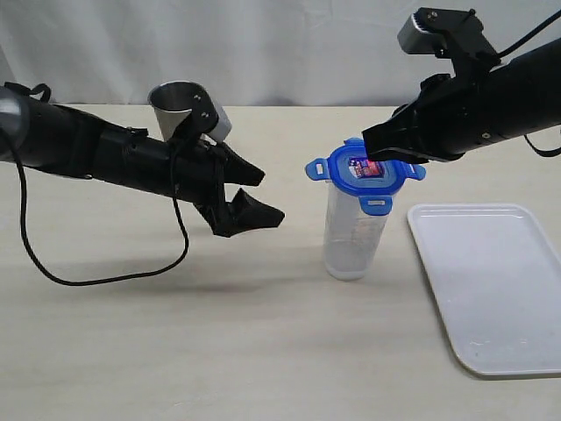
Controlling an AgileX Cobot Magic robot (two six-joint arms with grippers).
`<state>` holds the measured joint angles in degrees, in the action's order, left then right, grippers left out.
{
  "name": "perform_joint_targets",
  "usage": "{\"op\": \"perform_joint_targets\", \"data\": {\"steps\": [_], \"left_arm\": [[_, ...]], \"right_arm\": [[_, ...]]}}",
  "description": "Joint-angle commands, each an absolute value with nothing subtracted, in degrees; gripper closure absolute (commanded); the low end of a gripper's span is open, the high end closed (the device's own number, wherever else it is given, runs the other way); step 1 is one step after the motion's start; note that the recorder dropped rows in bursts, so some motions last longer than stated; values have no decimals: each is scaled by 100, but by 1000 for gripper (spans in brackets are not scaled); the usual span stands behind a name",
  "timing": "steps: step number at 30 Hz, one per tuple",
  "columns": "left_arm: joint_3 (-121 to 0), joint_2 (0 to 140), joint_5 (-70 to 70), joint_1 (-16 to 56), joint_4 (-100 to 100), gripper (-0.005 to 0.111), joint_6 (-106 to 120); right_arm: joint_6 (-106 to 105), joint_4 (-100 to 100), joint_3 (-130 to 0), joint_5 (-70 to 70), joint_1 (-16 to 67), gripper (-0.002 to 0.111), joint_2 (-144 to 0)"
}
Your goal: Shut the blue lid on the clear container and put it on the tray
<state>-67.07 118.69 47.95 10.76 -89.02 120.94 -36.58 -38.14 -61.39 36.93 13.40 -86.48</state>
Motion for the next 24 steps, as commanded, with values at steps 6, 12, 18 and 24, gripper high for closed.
{"op": "perform_joint_targets", "data": {"steps": [6, 12, 18, 24], "left_arm": [[-6713, 12010, 3816, 1718, -8594, 7, 12278], [-7017, 12333, 3701, 2002, -8226, 7, 12278], [-7388, 12565, 3848, 2068, -8592, 7, 12278], [-7573, 12903, 4108, 2068, -8642, 7, 12278]], "right_arm": [[-3680, -3791, -6130, 3677, 1345, 104, -8602], [-3680, -3791, -6130, 3747, 1345, 104, -8602], [-3680, -3791, -6130, 3708, 1345, 104, -8602], [-3680, -3791, -6130, 3576, 1345, 104, -8602]]}}
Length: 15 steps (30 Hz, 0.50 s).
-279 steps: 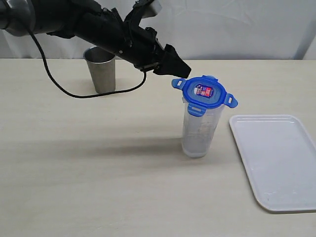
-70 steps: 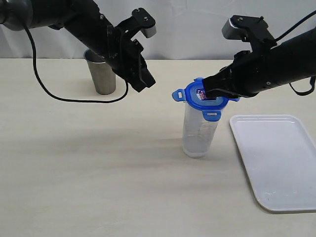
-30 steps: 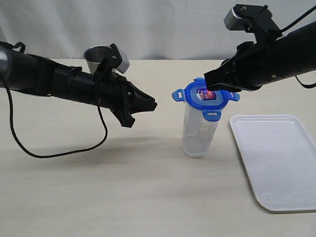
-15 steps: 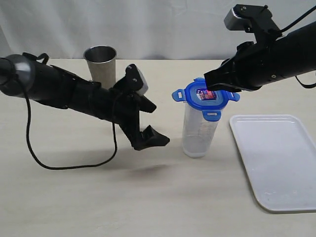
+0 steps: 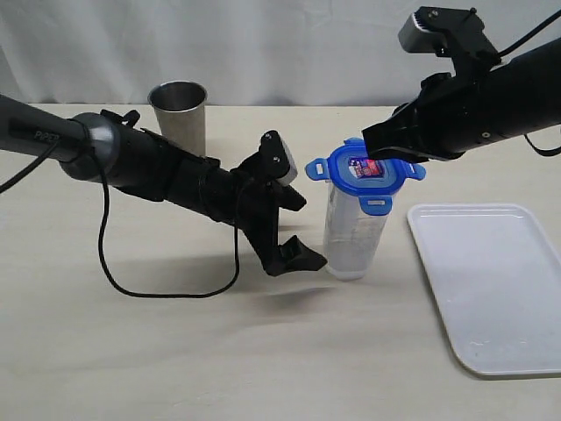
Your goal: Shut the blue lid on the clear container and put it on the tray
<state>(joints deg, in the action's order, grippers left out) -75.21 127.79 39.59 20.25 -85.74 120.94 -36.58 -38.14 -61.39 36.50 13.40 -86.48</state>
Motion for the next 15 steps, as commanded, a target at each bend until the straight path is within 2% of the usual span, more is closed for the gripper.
{"op": "perform_joint_targets", "data": {"steps": [1, 7, 15], "left_arm": [[-7573, 12914, 4122, 2068, -8642, 7, 12278], [-7608, 12926, 4143, 2068, -8610, 7, 12278], [-7608, 12926, 4123, 2068, -8649, 7, 12278]], "right_arm": [[-3680, -3791, -6130, 3503, 1345, 104, -8576], [-3621, -3806, -6333, 3303, 927, 104, -7910], [-2833, -3707, -6255, 3613, -1298, 104, -7559]]}}
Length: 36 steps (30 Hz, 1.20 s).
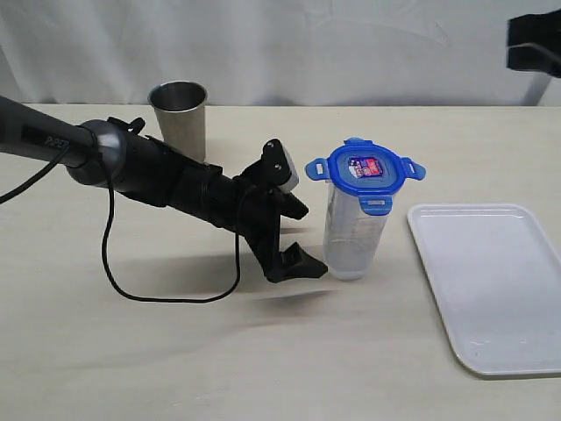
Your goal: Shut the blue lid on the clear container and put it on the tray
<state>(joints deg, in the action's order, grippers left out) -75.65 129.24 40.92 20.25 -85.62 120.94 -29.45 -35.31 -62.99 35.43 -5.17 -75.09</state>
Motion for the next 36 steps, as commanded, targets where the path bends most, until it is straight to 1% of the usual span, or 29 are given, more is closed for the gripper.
{"op": "perform_joint_targets", "data": {"steps": [1, 3, 7, 10, 13, 17, 22, 26, 29, 33, 36], "left_arm": [[-7608, 12926, 4123, 2068, -8662, 7, 12278], [-7608, 12926, 4135, 2068, -8661, 7, 12278], [-7608, 12926, 4040, 2068, -8723, 7, 12278], [-7608, 12926, 3848, 2053, -9510, 7, 12239], [-7618, 12935, 4299, 1868, -9425, 7, 12279], [-7738, 12935, 5135, 1424, -8863, 7, 12279], [-7738, 12935, 5132, 1049, -8695, 7, 12279], [-7738, 12935, 4956, 940, -8776, 7, 12279], [-7715, 12922, 4322, 940, -8892, 7, 12279], [-7504, 12798, 2272, 1101, -8695, 7, 12279], [-7345, 12604, 1221, 1153, -8539, 7, 12279]], "right_arm": [[-2939, -3925, -6245, 3586, -1470, 104, -7618], [-3239, -4359, -6245, 3668, -1659, 104, -7720], [-3764, -4932, -6245, 4027, -1691, 104, -7774], [-3979, -5099, -6245, 4222, -1666, 104, -7774], [-3979, -5057, -6240, 4294, -1666, 104, -7774], [-3979, -5057, -6240, 4295, -1666, 104, -7774], [-3979, -5057, -6240, 4317, -1666, 104, -7774], [-3979, -5057, -6240, 4317, -1666, 104, -7774], [-3979, -5057, -6240, 4317, -1666, 104, -7774], [-3979, -5057, -6240, 4317, -1666, 104, -7774], [-3979, -5057, -6240, 4294, -1666, 104, -7774]]}}
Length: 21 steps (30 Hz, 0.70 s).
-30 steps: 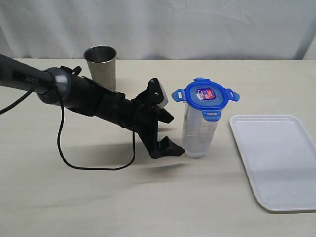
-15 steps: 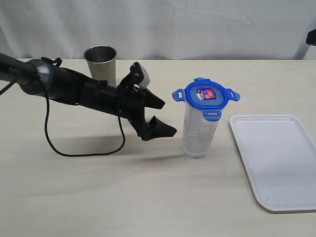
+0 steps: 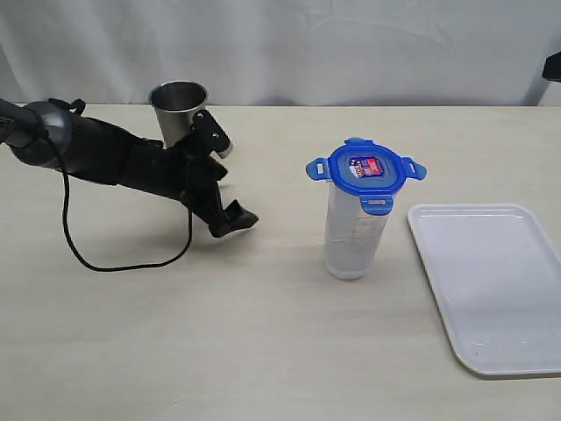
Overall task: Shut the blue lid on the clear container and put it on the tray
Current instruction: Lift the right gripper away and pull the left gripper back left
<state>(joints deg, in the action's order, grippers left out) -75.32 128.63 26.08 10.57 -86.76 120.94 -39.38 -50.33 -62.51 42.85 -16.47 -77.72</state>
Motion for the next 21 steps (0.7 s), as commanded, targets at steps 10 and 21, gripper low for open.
{"op": "perform_joint_targets", "data": {"steps": [10, 21], "left_arm": [[-7334, 11808, 3166, 1059, -8460, 7, 12279], [-7334, 11697, 4415, 644, -9105, 7, 12205]], "right_arm": [[-3979, -5057, -6240, 4230, -1666, 104, -7774], [-3958, -4817, -6240, 4017, -1666, 104, -7774]]}}
